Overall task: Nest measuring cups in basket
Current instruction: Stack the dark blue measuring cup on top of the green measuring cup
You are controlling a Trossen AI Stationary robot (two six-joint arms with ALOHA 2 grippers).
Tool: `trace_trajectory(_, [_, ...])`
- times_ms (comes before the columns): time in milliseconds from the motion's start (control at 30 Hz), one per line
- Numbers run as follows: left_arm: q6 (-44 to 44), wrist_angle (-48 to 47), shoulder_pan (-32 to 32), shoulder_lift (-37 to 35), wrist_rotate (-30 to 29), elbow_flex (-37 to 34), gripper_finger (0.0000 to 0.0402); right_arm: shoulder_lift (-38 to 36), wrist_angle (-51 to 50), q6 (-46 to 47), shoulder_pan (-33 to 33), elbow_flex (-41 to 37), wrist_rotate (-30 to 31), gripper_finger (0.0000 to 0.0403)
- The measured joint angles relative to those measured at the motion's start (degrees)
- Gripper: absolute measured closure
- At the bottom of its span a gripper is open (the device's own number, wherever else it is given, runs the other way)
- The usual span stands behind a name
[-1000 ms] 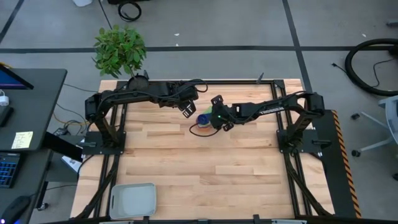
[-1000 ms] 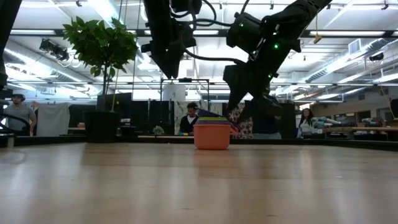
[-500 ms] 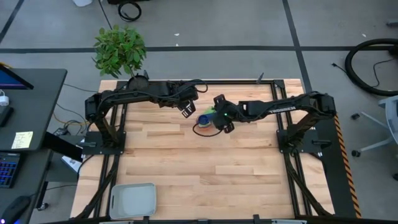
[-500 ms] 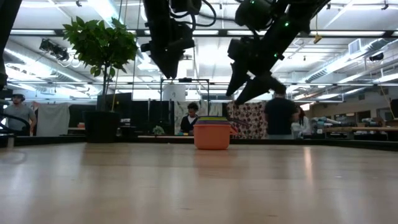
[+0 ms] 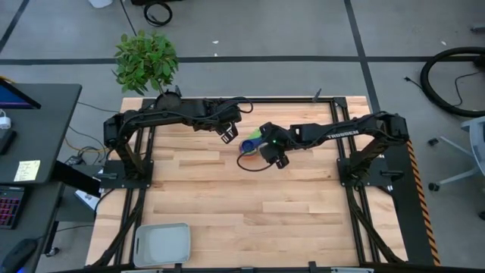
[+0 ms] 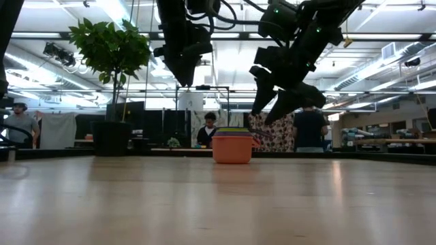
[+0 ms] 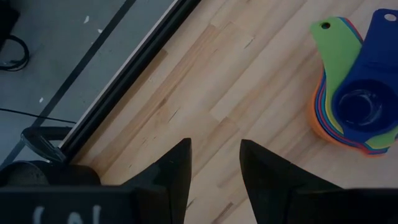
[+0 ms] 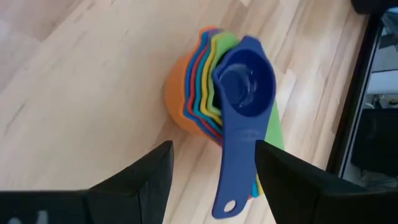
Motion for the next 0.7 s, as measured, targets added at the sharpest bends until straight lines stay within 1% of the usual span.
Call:
trace_trajectory(233, [-0.02,0.26,0.0,0.0,-0.02,0.0,0.026,0.0,3.32,-0.16,-1.83,-2.38,0.18,0.0174])
trace_trajectory(400, [-0.02,0.3,0.0,0.0,0.0,0.0,0.026,0.0,5.51,-2.85,-2.97,-4.43,0.22,0.0174])
trace_trajectory(700, [-0.04,0.33,0.0,0.0,-0.02,0.0,0.026,0.02,13.76,-3.67,-5.7,-6.96,0.6,0.0174])
